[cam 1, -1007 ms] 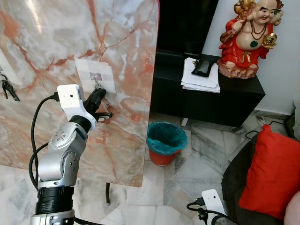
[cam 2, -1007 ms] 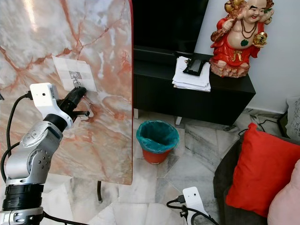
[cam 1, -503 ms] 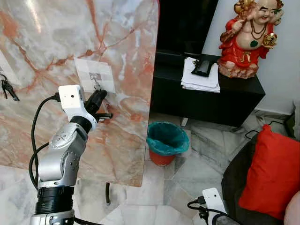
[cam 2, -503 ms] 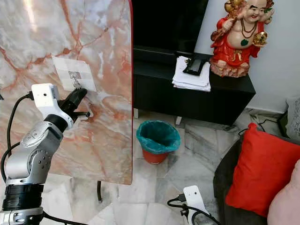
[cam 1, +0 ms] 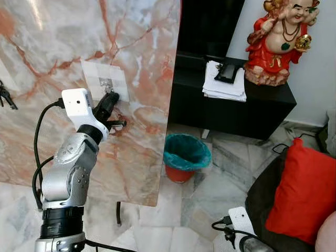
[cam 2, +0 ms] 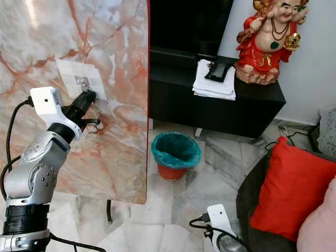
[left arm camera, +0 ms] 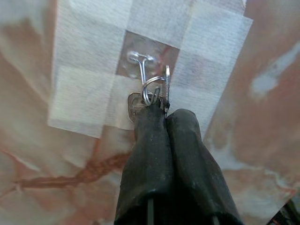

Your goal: Hang keys on a hook

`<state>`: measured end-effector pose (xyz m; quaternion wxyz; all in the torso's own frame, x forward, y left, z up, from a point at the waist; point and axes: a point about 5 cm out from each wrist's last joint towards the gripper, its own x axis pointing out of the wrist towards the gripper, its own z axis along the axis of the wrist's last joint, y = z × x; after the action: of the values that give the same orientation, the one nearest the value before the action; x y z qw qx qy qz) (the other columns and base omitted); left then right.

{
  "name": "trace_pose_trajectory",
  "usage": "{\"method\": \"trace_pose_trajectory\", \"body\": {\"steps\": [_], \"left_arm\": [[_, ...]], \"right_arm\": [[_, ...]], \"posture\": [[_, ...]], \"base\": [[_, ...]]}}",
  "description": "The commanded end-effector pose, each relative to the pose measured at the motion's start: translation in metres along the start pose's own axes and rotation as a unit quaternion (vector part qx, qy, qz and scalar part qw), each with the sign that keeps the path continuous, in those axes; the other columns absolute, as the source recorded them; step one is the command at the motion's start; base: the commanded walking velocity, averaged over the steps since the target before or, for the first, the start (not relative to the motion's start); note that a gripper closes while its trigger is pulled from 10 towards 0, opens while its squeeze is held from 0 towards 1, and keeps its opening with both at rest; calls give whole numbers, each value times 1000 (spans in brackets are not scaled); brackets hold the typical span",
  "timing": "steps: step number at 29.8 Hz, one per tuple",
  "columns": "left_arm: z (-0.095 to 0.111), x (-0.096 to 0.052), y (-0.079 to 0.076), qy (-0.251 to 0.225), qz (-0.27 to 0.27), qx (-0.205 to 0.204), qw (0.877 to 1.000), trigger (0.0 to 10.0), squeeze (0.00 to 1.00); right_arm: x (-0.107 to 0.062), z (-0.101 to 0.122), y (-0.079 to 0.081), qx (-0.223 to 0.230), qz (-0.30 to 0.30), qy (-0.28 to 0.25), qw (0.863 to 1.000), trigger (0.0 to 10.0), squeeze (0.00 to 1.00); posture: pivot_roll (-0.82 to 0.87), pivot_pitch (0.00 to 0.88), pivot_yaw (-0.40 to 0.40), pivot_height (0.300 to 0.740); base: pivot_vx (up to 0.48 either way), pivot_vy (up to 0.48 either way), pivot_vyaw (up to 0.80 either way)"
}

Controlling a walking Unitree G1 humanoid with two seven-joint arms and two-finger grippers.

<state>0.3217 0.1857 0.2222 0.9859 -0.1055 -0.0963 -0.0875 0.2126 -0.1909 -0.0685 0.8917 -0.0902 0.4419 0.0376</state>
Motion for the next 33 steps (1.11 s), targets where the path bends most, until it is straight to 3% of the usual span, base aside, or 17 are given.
{"method": "trace_pose_trajectory", "body": {"steps": [1, 26, 31, 33], "left_arm": [[5, 0, -5, -6, -8, -3, 1000, 10000, 0], [-1, 2, -5, 21, -5, -10, 1000, 10000, 0], [-1, 1, -6, 30, -11, 2, 999, 10000, 0], [-5, 1, -6, 44, -14, 25, 999, 10000, 0]], "right_arm": [[-1, -1, -5, 6, -6, 3, 1000, 10000, 0], [-1, -1, -7, 14, 3, 4, 1000, 10000, 0], [-1, -1, -8, 15, 2, 4, 1000, 10000, 0], [-1, -1, -8, 14, 2, 4, 1000, 10000, 0]], "posture": [[77, 79, -131, 740], [71, 76, -131, 740], [72, 77, -131, 740], [73, 78, -132, 740]], "base": [[0, 0, 0], [0, 0, 0], [0, 0, 0], [0, 0, 0]]}}
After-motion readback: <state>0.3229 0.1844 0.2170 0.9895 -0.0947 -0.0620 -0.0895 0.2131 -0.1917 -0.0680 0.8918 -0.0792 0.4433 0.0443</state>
